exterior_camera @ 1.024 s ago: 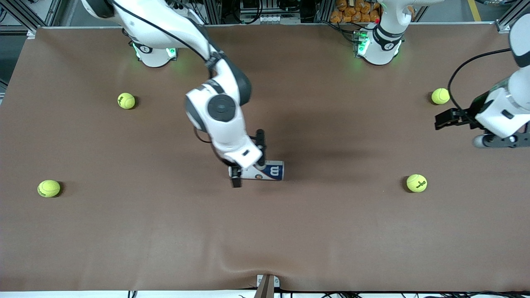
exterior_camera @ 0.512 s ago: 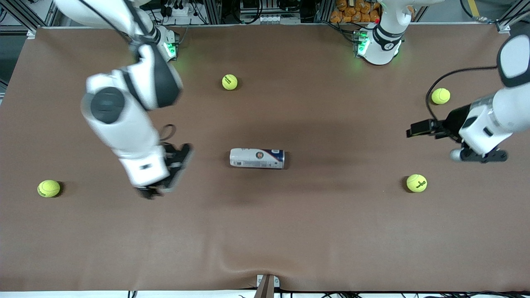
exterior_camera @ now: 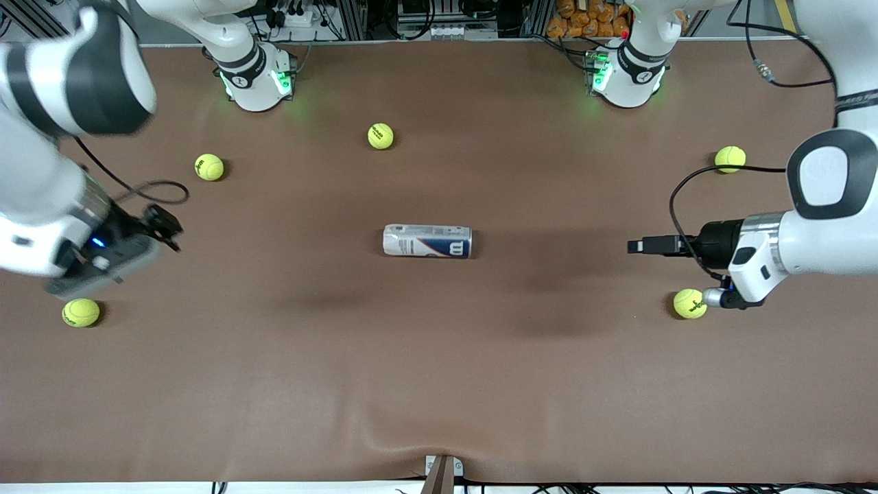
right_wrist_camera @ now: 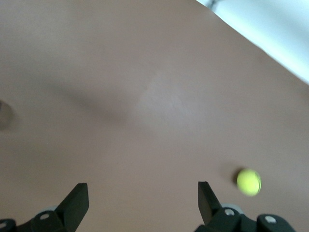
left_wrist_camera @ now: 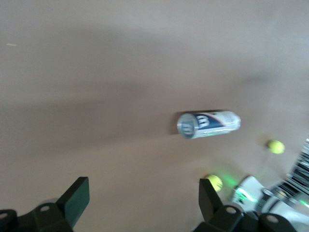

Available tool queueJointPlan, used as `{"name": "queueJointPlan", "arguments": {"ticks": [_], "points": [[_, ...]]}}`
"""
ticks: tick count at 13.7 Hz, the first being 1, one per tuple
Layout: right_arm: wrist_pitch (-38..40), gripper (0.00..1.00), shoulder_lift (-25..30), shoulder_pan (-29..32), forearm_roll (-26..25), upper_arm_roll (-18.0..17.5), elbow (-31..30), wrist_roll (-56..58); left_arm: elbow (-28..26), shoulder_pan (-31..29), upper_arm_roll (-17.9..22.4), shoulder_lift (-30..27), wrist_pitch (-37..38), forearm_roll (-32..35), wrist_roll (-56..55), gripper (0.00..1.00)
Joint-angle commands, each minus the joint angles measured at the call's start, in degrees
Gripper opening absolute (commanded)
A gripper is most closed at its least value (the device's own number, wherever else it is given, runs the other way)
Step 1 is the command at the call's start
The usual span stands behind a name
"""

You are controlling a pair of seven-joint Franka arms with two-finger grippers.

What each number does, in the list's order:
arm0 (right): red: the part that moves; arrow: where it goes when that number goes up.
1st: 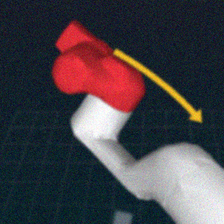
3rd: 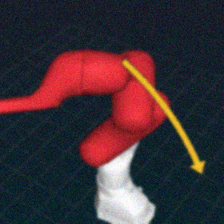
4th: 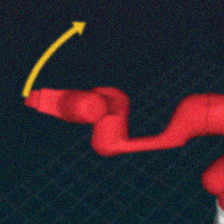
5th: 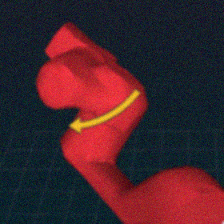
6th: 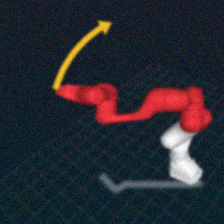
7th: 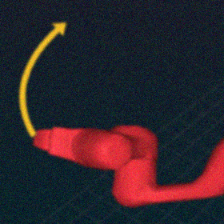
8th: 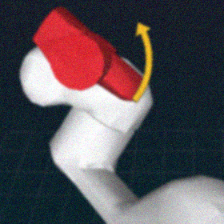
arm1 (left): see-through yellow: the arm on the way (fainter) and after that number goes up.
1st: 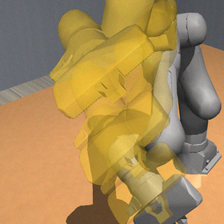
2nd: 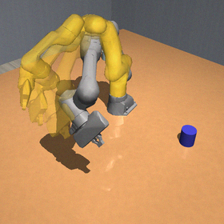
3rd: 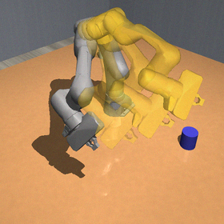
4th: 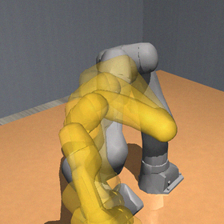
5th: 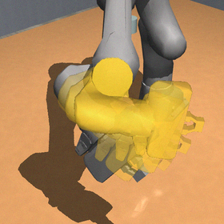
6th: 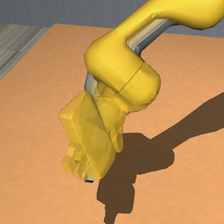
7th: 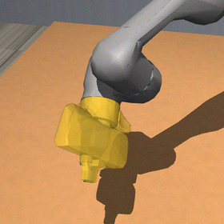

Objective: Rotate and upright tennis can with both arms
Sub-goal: 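Release the can and withdraw the right gripper while the left gripper approaches, then move the left gripper toward the can's lid end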

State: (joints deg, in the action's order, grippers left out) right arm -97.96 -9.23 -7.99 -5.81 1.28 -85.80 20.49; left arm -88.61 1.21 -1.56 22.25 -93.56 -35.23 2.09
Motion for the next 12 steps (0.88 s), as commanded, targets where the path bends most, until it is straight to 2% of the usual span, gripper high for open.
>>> {"name": "queueJointPlan", "arguments": {"ticks": [1, 2, 3, 8, 10, 12], "points": [[4.67, 1.00, 8.78, 4.55, 4.28, -1.37, -7.19, -9.82, 0.72, -0.07, -0.02, 3.23, 0.22, -4.66, 4.40, 1.00], [7.50, 1.00, 9.66, 6.57, 7.19, -1.19, -6.75, -13.60, 0.46, 0.10, -0.20, 3.94, 0.13, -5.81, 4.50, 1.00], [9.09, 1.00, 9.93, 8.07, 7.83, -1.45, -6.40, -16.16, 0.11, 0.54, -0.20, 4.73, -0.39, -7.64, 4.59, 1.00], [16.30, 1.00, 10.63, 10.37, 8.27, -1.19, -2.80, -26.10, -5.34, 3.09, -1.60, 5.35, -7.59, -15.30, 6.69, 1.00], [17.37, 1.00, 10.81, 10.45, 8.18, -0.93, -2.44, -26.47, -7.62, 3.18, -2.04, 6.05, -10.49, -17.32, 10.72, 1.00], [17.37, 1.00, 10.81, 10.45, 7.83, -0.93, -1.65, -26.47, -10.08, 3.01, -2.13, 7.45, -12.26, -22.40, 17.65, 1.00]]}}
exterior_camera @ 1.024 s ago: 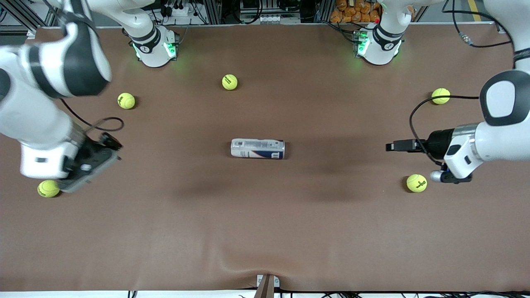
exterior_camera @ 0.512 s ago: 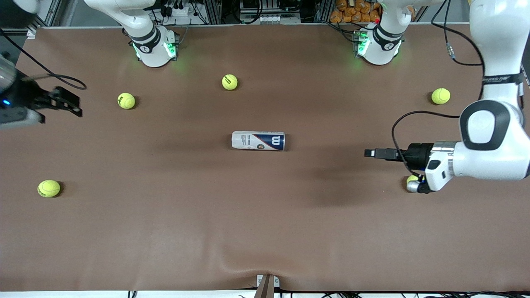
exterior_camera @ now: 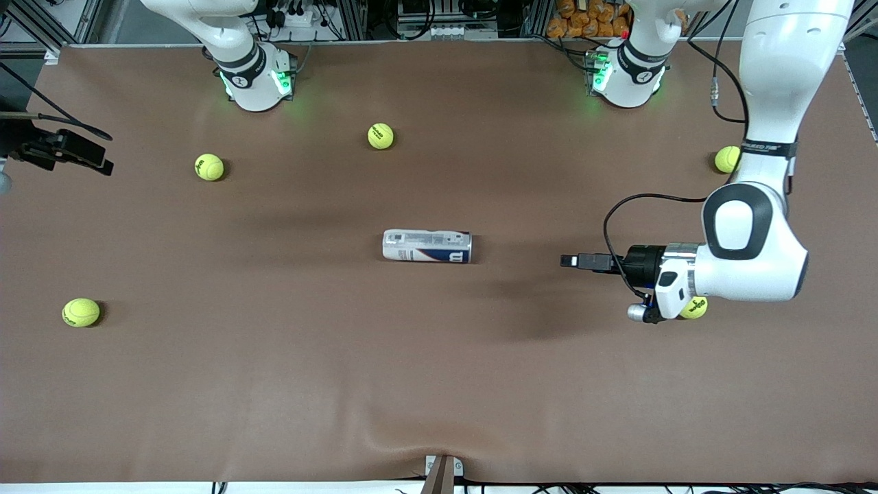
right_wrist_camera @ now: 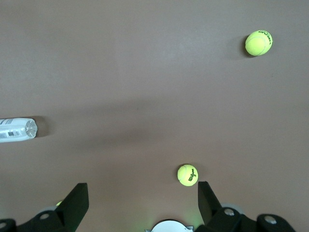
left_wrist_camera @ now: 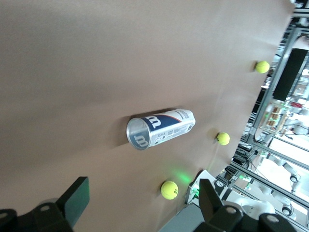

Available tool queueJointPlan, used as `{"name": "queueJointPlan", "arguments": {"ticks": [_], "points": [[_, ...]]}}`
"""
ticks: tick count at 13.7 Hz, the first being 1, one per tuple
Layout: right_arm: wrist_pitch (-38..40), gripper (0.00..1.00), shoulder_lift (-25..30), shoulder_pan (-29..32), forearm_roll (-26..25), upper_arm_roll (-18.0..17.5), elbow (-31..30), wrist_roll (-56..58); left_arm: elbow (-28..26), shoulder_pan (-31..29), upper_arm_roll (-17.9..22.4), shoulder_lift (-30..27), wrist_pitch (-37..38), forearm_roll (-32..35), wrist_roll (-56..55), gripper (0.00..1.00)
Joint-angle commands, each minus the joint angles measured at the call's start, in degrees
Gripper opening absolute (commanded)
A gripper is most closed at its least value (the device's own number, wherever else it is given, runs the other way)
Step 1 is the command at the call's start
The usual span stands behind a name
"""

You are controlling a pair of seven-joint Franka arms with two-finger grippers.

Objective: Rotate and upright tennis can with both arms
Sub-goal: 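Move the left gripper toward the can's lid end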

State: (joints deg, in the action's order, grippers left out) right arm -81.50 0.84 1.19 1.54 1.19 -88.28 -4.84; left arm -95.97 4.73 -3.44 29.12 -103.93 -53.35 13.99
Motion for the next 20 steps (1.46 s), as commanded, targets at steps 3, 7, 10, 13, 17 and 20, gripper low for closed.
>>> {"name": "queueJointPlan", "arguments": {"ticks": [3, 7, 10, 13, 17, 20], "points": [[1.69, 1.00, 0.66, 1.27, 0.05, -0.93, 1.18, -1.04, -3.08, -0.96, -0.26, 3.12, -1.89, -10.00, 12.45, 1.00], [1.61, 1.00, 0.48, 1.27, 0.13, -1.02, 1.79, -0.61, -3.17, 0.63, -0.26, 5.33, -2.50, -17.48, 16.49, 1.00], [1.61, 1.00, 0.13, 1.27, 0.22, -1.10, 1.79, -0.43, -3.08, 2.56, -0.26, 7.08, -3.98, -20.91, 20.01, 1.00], [1.70, 1.00, 0.04, 1.27, 0.66, -1.10, 1.79, -0.34, -3.34, 5.28, -0.26, 9.02, -6.45, -25.56, 23.62, 1.00], [1.61, 1.00, -0.13, 0.83, 0.66, -1.10, 1.36, -0.34, -6.14, 8.97, -0.26, 9.73, -11.27, -31.18, 26.51, 1.00], [1.70, 1.00, -0.05, 0.83, 0.57, -1.19, 1.09, -0.34, -9.05, 13.01, -0.26, 10.43, -13.83, -41.90, 32.31, 1.00]]}}
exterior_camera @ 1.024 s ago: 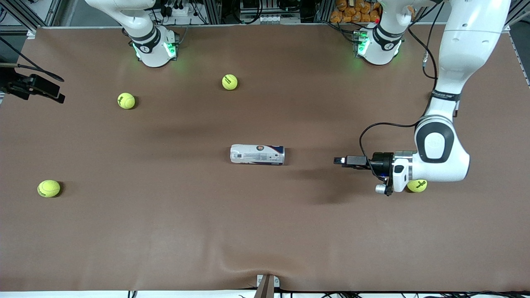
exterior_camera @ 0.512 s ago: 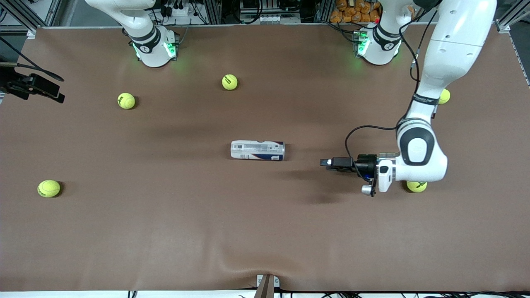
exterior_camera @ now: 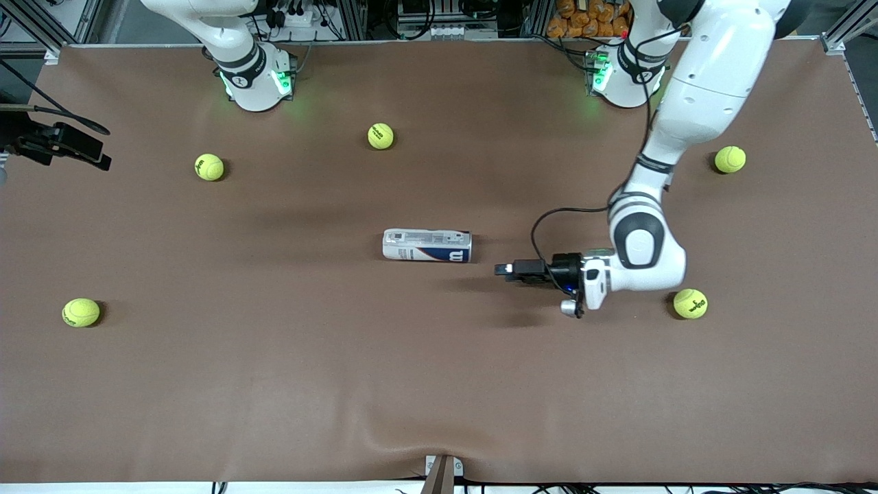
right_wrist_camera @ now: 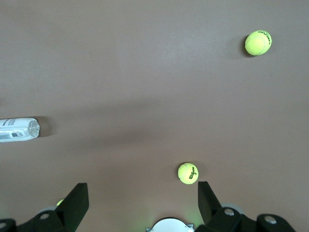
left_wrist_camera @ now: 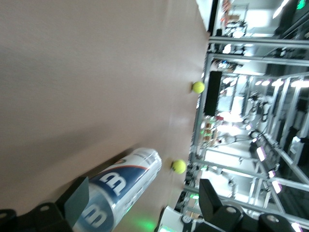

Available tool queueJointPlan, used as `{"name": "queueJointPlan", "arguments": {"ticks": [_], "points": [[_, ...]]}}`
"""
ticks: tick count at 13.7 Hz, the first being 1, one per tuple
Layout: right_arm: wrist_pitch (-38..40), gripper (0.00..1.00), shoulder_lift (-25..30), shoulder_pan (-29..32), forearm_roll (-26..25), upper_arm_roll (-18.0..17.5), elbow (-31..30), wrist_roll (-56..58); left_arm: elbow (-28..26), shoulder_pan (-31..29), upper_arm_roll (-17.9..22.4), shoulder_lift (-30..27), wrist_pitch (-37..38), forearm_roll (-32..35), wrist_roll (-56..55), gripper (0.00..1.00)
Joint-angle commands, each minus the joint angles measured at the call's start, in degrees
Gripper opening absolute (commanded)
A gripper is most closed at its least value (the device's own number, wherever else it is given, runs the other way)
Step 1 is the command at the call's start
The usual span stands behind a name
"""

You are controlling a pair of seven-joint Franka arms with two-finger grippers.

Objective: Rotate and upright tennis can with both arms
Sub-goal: 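Move the left gripper toward the can's lid end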

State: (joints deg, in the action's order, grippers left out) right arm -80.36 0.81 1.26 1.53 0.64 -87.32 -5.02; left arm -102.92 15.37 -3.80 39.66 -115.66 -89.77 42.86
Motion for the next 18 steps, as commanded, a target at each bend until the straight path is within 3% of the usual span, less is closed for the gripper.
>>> {"name": "queueJointPlan", "arguments": {"ticks": [1, 18], "points": [[0.73, 1.00, -0.02, 0.85, 0.58, -0.64, 0.13, -0.16, -2.11, 3.26, 0.11, 0.24, -3.34, -6.89, 4.16, 1.00], [1.08, 1.00, -0.02, -0.12, 0.49, -0.64, 0.13, -0.07, -5.27, 9.42, -0.33, 1.83, -5.28, -16.75, 4.34, 1.00]]}}
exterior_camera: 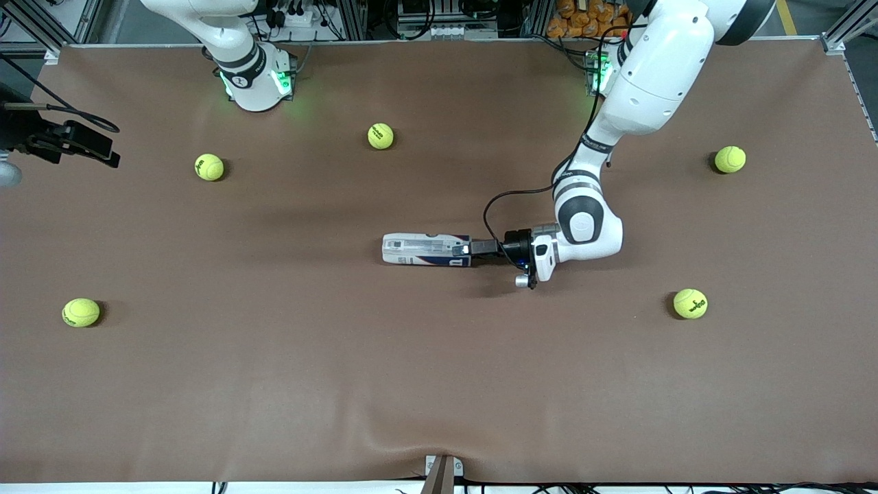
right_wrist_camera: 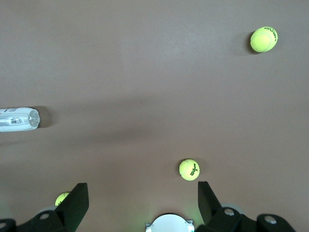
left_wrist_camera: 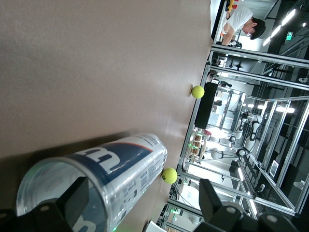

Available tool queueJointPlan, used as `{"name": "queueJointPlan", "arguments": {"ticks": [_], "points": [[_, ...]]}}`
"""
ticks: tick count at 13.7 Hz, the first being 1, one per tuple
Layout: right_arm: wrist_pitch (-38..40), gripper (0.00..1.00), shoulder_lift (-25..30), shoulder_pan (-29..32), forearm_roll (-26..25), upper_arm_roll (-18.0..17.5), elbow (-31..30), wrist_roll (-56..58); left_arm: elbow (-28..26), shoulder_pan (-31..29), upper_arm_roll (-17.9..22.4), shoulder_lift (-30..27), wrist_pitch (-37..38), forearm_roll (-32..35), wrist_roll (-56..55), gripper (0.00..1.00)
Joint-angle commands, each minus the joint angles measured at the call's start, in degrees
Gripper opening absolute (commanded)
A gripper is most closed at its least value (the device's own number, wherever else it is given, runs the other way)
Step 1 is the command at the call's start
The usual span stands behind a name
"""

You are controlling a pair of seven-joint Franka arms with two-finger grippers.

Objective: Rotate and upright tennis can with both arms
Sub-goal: 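Close the left gripper on the can's lid end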

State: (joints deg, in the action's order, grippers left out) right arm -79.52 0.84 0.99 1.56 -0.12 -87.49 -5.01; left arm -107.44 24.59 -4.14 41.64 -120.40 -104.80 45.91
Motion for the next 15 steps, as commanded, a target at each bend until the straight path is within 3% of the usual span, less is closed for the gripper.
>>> {"name": "queueJointPlan", "arguments": {"ticks": [1, 2, 3, 4, 5, 6, 12, 15], "points": [[0.15, 1.00, -0.05, 0.32, 0.37, 0.12, 0.30, -0.08, -1.01, 0.20, 0.10, -0.15, -0.53, -1.73, 1.29, 1.00], [0.15, 1.00, -0.05, 0.32, 0.29, 0.12, 0.30, -0.08, -0.84, 0.20, 0.10, -0.33, -0.53, -1.73, 1.29, 0.75], [0.15, 1.00, -0.05, 0.32, 0.20, 0.12, 0.30, -0.08, -0.40, 0.28, 0.10, -0.24, -0.53, -1.73, 1.29, 0.36], [0.15, 1.00, -0.05, 0.32, 0.11, 0.21, 0.39, -0.08, -0.22, 0.28, 0.10, -0.16, -0.53, -1.73, 1.29, 0.17], [0.15, 1.00, 0.04, 0.41, 0.02, 0.21, 0.47, -0.08, -0.13, 0.02, 0.10, -0.42, -0.53, -1.73, 1.29, 0.06], [0.15, 1.00, 0.13, 0.41, -0.24, 0.21, 0.48, -0.08, -0.13, -0.33, 0.10, -0.59, -0.53, -1.47, 1.29, 0.00], [-1.60, 1.00, -0.31, 1.90, -0.16, 0.39, 2.14, -0.08, 0.48, -1.83, 0.19, -2.96, -0.36, -0.94, -0.38, 0.00], [-0.99, 1.00, -1.19, 2.87, 0.11, 0.39, 2.41, -0.17, 3.37, -1.56, 0.54, -4.37, -0.53, 2.03, -8.09, 0.00]]}}
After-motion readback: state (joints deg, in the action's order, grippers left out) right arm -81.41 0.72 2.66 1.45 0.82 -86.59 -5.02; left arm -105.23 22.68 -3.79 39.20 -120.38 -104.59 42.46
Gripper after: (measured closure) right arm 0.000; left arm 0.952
